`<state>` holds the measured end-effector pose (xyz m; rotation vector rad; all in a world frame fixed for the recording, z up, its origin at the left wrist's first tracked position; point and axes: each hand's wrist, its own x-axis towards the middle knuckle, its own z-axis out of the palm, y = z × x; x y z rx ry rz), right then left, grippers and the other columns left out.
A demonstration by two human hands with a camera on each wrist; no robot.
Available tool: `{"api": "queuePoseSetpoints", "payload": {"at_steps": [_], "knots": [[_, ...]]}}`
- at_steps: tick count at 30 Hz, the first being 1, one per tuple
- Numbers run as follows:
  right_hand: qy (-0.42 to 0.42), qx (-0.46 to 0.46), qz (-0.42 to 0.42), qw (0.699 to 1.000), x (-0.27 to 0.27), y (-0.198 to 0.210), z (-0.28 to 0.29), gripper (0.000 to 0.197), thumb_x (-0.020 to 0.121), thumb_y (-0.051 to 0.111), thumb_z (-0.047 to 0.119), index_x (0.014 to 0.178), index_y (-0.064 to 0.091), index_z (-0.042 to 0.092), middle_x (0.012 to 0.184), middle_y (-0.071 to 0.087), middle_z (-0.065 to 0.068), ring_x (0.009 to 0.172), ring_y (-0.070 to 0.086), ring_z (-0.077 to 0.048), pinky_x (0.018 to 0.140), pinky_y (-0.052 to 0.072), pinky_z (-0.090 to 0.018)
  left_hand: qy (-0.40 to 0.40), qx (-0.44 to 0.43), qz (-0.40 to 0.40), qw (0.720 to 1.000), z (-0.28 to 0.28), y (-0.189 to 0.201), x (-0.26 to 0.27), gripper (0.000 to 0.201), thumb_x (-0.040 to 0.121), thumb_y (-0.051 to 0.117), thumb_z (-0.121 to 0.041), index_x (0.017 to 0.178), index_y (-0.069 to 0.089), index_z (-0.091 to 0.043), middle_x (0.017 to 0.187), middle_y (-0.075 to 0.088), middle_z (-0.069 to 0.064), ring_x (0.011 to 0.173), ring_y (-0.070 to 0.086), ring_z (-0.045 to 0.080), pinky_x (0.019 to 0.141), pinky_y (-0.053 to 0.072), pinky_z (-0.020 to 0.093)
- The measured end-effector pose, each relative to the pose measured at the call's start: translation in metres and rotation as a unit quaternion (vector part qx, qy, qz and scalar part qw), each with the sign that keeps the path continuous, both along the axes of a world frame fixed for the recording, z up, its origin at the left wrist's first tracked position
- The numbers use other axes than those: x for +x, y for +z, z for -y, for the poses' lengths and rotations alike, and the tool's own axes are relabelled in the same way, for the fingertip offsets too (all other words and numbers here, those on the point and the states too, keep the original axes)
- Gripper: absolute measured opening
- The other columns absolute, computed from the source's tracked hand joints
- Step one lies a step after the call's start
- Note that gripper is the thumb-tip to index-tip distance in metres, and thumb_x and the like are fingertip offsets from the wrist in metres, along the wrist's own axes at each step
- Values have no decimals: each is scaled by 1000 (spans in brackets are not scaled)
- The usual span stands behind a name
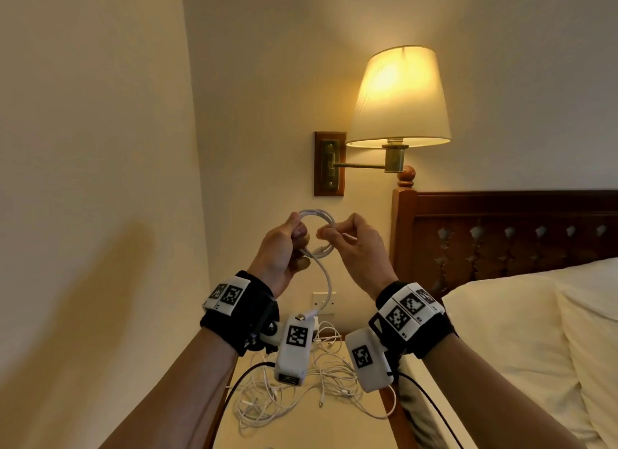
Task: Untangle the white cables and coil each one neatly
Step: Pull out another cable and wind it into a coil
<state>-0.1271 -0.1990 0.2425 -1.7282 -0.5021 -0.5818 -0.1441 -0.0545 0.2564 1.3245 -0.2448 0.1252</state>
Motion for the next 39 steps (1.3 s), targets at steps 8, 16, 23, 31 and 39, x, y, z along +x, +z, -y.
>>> {"api": "queuePoseSetpoints", "payload": {"at_steps": [8, 16, 23, 31, 39], "knots": [[144, 52, -46, 987, -7, -2, 5, 22, 93, 58, 4, 110, 47, 11, 100, 69, -16, 89, 71, -23, 82, 57, -31, -28, -54, -11, 998, -4, 1, 2, 44, 105, 30, -39, 67, 40, -20, 60, 27, -5, 50, 23, 9, 43, 22, 21], [120, 18, -80, 989, -7, -24, 8, 62, 80, 64, -16, 118, 31, 20, 103, 63, -19, 85, 72, -24, 78, 60, -41, -16, -108, -10, 994, -7, 2, 4, 43, 105, 29, -37, 67, 39, -19, 57, 28, -4, 47, 21, 10, 41, 22, 21], [67, -96, 70, 991, -10, -37, 6, 67, 80, 75, 3, 117, 41, 48, 131, 47, 14, 117, 56, -6, 96, 51, -24, -7, -98, -19, 995, -2, -9, 5, 44, 105, 30, -39, 67, 41, -20, 58, 30, -4, 49, 27, 11, 47, 27, 23], [4, -163, 291, 943, -21, -28, 13, 15, 80, 74, 29, 95, 75, 29, 140, 48, 5, 127, 43, -15, 95, 44, -29, 14, -101, -7, 995, -10, 1, 7, 45, 105, 29, -40, 67, 40, -20, 57, 30, -4, 49, 27, 12, 51, 27, 25], [67, 141, 90, 984, -34, -10, 12, 18, 85, 64, 21, 99, 70, 12, 85, 73, -2, 78, 70, -17, 71, 58, -27, -1, -122, -14, 992, -12, -1, 7, 44, 104, 32, -41, 66, 42, -21, 59, 32, -4, 49, 30, 11, 52, 30, 24]]}}
